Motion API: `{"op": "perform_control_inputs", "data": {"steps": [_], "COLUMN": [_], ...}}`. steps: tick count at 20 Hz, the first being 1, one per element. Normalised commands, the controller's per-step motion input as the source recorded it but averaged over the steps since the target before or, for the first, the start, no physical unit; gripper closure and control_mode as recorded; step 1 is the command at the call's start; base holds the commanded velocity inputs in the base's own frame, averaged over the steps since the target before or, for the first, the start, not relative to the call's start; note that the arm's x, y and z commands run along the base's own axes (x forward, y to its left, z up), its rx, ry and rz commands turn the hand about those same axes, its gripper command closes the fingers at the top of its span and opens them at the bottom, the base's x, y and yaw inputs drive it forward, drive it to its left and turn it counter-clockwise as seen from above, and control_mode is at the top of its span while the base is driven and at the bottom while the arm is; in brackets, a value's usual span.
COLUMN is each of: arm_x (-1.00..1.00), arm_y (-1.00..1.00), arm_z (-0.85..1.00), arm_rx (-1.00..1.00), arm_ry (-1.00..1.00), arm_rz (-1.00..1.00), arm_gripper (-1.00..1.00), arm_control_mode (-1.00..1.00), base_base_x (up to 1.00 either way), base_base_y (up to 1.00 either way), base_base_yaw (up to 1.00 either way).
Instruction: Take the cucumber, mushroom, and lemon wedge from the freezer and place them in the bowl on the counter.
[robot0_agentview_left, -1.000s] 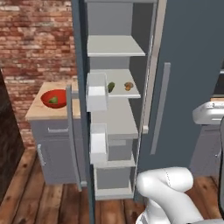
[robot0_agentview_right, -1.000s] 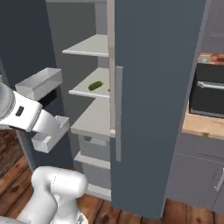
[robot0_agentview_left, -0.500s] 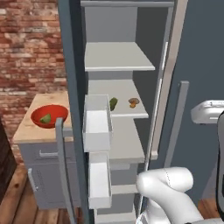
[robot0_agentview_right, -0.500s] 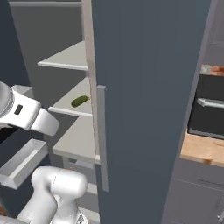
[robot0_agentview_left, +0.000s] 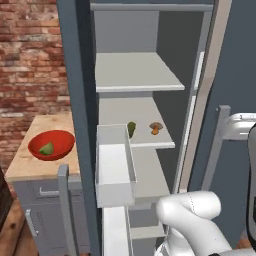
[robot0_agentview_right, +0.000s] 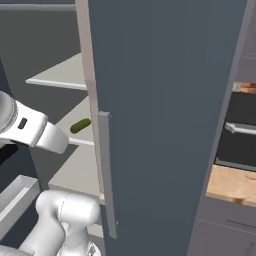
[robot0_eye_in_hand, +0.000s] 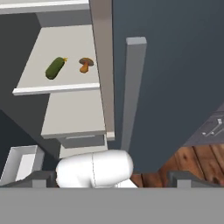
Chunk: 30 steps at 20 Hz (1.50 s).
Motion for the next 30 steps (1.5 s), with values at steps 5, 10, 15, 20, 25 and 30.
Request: {"op": "perform_control_inputs", "data": {"steps": [5, 10, 15, 20, 25, 30], "arm_x": [0.00, 0.00, 0.00, 0.00, 0.00, 0.00], "arm_y": [0.00, 0.00, 0.00, 0.00, 0.00, 0.00], "arm_z": [0.00, 0.00, 0.00, 0.00, 0.00, 0.00], "arm_rx": [0.00, 0.00, 0.00, 0.00, 0.00, 0.00], "arm_ry": [0.00, 0.00, 0.00, 0.00, 0.00, 0.00], "arm_rz": [0.00, 0.00, 0.00, 0.00, 0.00, 0.00], "arm_gripper": [-1.00, -1.00, -1.00, -1.00, -1.00, -1.00], "arm_control_mode": [1.00, 1.00, 1.00, 1.00, 1.00, 1.00], "base_base_x": [0.07, 0.28, 0.40, 0.40, 0.39, 0.37], "base_base_y": [0.51, 0.28, 0.19, 0.48, 0.51, 0.75], "base_base_yaw": [-0.01, 0.00, 0.00, 0.00, -0.04, -0.12]}}
